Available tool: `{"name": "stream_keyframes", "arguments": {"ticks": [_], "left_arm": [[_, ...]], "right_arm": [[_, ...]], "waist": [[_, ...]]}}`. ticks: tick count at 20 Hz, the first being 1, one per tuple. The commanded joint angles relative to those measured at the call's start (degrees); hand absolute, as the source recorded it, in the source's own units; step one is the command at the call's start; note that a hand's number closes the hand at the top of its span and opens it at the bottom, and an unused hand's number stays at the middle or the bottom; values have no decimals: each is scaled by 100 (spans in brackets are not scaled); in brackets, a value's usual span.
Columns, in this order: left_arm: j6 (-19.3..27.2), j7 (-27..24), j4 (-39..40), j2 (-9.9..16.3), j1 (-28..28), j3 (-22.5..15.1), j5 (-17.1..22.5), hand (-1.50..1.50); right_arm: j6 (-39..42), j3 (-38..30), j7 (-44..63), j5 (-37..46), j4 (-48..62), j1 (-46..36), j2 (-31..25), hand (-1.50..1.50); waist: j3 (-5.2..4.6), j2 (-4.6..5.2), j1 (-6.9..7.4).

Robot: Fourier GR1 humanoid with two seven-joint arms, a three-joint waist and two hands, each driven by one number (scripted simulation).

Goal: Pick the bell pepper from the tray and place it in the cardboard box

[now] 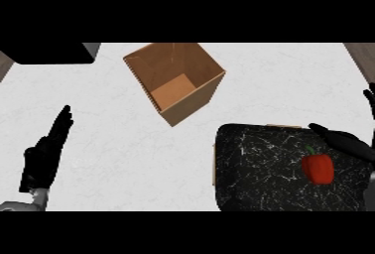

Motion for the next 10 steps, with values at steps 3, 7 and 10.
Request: {"name": "stream_keyframes", "arguments": {"ticks": [3, 7, 10], "left_arm": [[207, 185, -150, -346, 57, -250, -454, 0], [130, 165, -375, -157, 334, -89, -317, 0], [112, 375, -267, -164, 22, -63, -351, 0]], "right_arm": [[526, -227, -42, 277, -230, 545, -736, -150], [1123, -9, 576, 1010, -402, 996, -1815, -150], [1779, 230, 1430, 1113, -770, 966, -2344, -150]], "waist": [[0, -6, 15], [-16, -30, 6], [-18, -18, -6]]}}
